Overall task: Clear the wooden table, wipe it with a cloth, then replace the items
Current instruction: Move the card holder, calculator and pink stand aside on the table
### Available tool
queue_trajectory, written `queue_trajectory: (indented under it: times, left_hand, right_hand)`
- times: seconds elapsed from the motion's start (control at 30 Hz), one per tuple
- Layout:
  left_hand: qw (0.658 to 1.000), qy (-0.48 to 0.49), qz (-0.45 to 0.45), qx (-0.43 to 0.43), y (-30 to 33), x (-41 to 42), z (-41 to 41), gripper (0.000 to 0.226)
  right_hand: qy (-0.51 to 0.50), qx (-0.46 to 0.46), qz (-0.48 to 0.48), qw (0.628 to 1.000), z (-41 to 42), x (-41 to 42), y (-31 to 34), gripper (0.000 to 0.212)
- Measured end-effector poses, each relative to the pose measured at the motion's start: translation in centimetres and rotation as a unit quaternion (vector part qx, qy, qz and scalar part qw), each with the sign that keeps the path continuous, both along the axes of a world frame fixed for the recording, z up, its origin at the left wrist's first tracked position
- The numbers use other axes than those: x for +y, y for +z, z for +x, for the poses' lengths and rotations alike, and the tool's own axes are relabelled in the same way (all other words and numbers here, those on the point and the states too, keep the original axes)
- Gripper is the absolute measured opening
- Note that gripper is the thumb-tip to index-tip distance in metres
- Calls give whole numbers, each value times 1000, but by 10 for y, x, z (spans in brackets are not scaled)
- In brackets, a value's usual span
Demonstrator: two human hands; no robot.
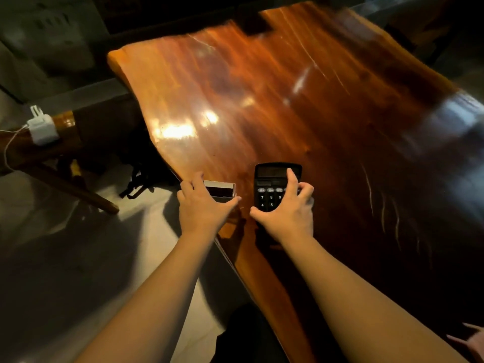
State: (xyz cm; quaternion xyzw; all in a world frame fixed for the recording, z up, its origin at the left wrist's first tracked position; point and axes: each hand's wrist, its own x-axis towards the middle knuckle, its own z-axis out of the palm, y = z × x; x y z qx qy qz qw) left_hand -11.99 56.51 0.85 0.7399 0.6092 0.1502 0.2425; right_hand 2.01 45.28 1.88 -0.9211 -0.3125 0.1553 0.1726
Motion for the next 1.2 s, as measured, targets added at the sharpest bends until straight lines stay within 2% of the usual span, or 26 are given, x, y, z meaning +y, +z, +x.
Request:
queue_trajectory:
  times: [0.37, 0.5, 0.6, 0.7, 0.8, 1.07, 1.2]
  left_hand:
    - [1000, -13, 24, 7, -17, -5, 1, 118]
    - [1000, -14, 23, 15, -7, -11, -6, 123]
    - [996, -30, 78, 7, 9, -29, -9, 110]
    - [990, -89, 104, -22, 22, -58, -3, 88]
    - [978, -184, 93, -35, 32, -100, 20, 81]
    - [907, -420, -15, -16, 41, -219, 116, 85]
    - [868, -495, -35, 17, 43, -267, 159, 91]
  right_hand:
    - [16, -53, -27, 998, -17, 1, -33, 117]
    - [38, -3, -28, 999, -16, -3, -32, 116]
    - [35, 44, 9, 998, -6, -26, -21, 118]
    - [6, 52, 44, 998, 12, -68, -4, 110]
    - [-41, 39, 52, 997, 38, -125, 12, 102]
    - [-195, 21, 23, 980, 107, -288, 45, 97]
    - [-233, -55, -34, 970, 123, -352, 54, 97]
